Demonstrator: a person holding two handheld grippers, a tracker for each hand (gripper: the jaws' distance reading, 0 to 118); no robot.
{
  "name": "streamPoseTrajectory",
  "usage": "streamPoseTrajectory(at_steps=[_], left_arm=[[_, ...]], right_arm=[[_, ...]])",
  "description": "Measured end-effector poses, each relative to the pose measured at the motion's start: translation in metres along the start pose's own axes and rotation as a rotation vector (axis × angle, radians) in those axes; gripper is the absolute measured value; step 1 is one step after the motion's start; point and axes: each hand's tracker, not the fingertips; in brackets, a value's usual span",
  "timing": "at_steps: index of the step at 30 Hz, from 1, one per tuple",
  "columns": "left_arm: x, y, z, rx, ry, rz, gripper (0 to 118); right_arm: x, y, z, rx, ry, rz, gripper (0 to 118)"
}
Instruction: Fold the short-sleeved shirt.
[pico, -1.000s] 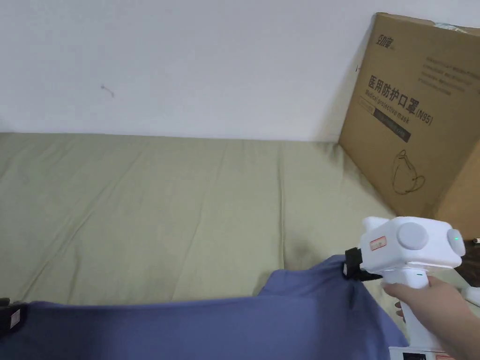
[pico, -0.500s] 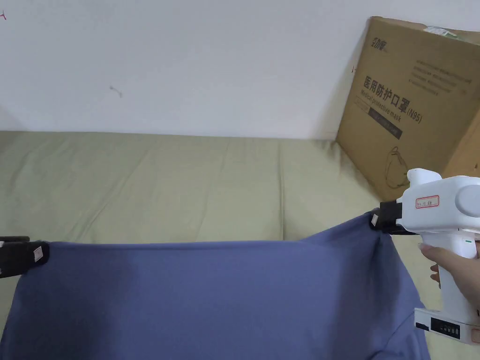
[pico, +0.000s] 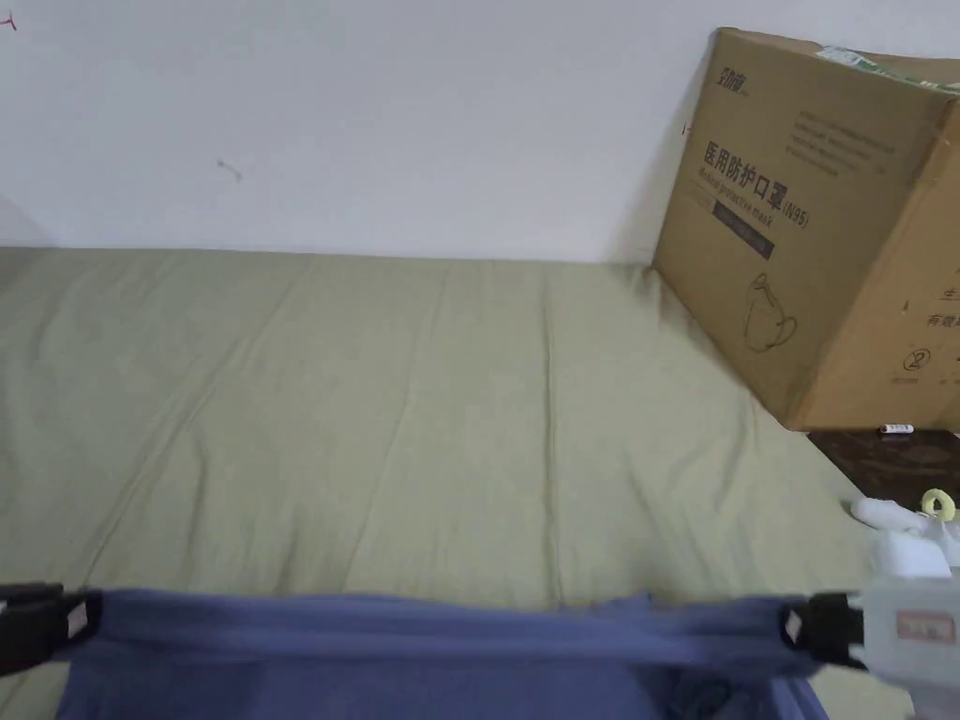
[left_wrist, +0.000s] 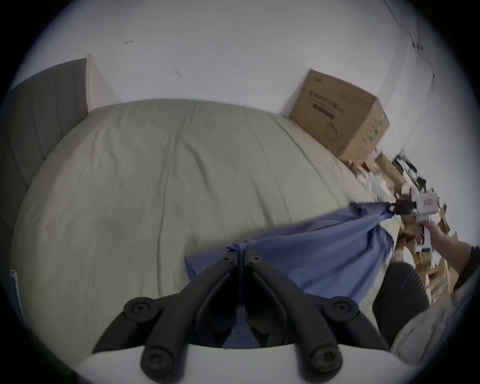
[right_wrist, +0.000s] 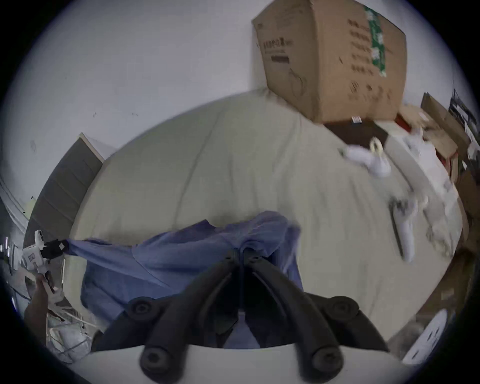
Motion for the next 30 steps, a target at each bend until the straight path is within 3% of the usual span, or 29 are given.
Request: streamPoseTrajectory(at_steps=[4,9,11,12,13,15,16,22,25,28,30], left_arm=[[0.017,-0.052,0.026,-0.083,-0.009,-0.069,3],[0.020,-0.094,0.040,-0.123,0.004,-0.061,3],[0.018,-0.099,0.040,-0.121,0.006,-0.041,8],[0.018,-0.100,0.041,-0.119,0.004,-0.033,26],[0.021,-0.101,0.041,-0.117,0.002,-0.023,51],[0.025,-0.099,0.048,-0.067,0.060,-0.048,118],[0.028,-0.097,0.052,-0.047,0.064,-0.047,116],[0.070,-0.063,0.074,0.245,0.058,0.045,117],[0.110,-0.042,0.082,0.356,0.094,0.022,118],[0.150,-0.026,0.079,0.470,0.157,-0.045,116],[0.175,-0.024,0.084,0.544,0.191,-0.081,106]], right_arm=[[0.031,-0.062,0.008,-0.077,-0.004,-0.077,0],[0.046,-0.101,0.011,-0.099,0.008,-0.137,1],[0.042,-0.106,0.009,-0.098,0.003,-0.136,10],[0.041,-0.105,0.007,-0.096,-0.002,-0.124,29],[0.039,-0.103,0.006,-0.094,-0.026,-0.099,55],[0.031,-0.102,0.011,-0.065,-0.060,-0.070,111],[0.028,-0.100,0.019,-0.016,-0.039,-0.062,118],[-0.025,-0.073,0.072,0.180,0.044,0.065,118],[-0.066,-0.058,0.099,0.359,0.075,0.180,118],[-0.105,-0.053,0.117,0.597,0.076,0.236,118],[-0.124,-0.053,0.120,0.732,0.075,0.249,118]])
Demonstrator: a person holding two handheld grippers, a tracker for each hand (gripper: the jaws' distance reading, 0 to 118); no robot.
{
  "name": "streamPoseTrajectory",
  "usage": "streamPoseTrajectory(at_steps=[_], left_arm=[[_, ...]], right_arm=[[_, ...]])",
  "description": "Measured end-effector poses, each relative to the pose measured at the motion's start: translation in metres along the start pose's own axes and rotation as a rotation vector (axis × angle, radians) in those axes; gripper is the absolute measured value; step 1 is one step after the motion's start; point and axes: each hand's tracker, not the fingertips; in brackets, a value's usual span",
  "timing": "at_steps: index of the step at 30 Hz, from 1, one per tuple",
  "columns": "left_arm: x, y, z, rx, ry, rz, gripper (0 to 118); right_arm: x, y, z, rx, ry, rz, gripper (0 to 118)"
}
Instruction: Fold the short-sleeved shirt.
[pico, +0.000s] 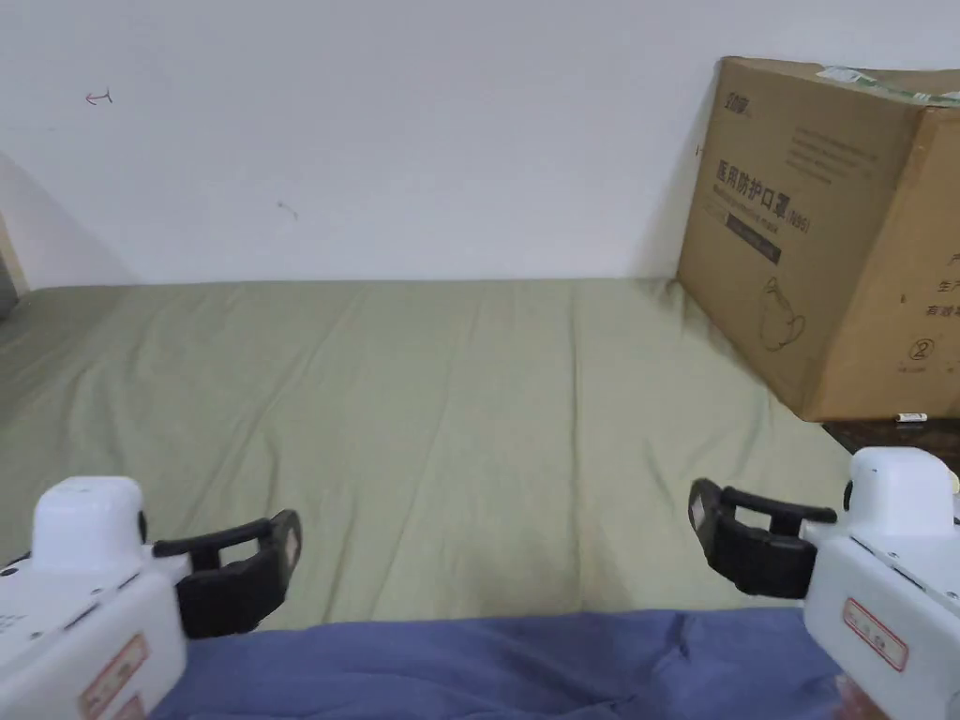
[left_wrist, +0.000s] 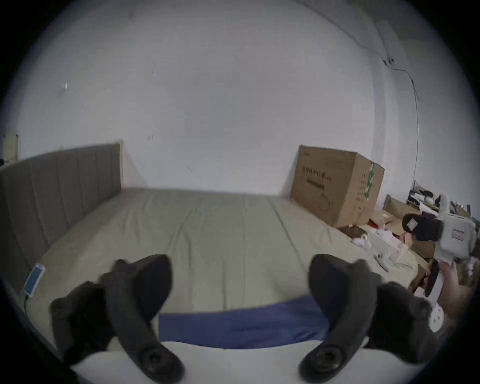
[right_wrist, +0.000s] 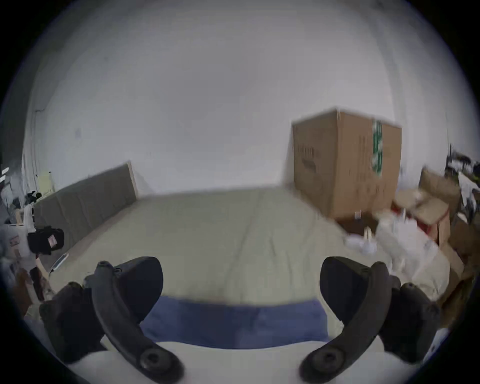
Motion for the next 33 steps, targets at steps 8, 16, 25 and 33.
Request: streamPoseTrajectory(at_steps=[8,16,25,33], left_arm=[[0.051,-0.005,-0.013,0.084,0.073,-0.083,1],[0.005,0.011,-0.009,-0.043,-0.016,0.049,1],[-0.185,-0.077,-0.037,-0.561,-0.340,0.698,77],[-0.224,-0.140,-0.058,-0.561,-0.376,1.005,118]], right_arm=[[-0.038,0.005,-0.011,0.122,-0.064,0.007,0],[-0.027,0.011,-0.025,0.038,-0.044,0.004,0],[-0.006,0.003,-0.027,-0.105,0.001,0.022,0],[-0.010,-0.015,-0.041,-0.211,0.005,-0.028,0]])
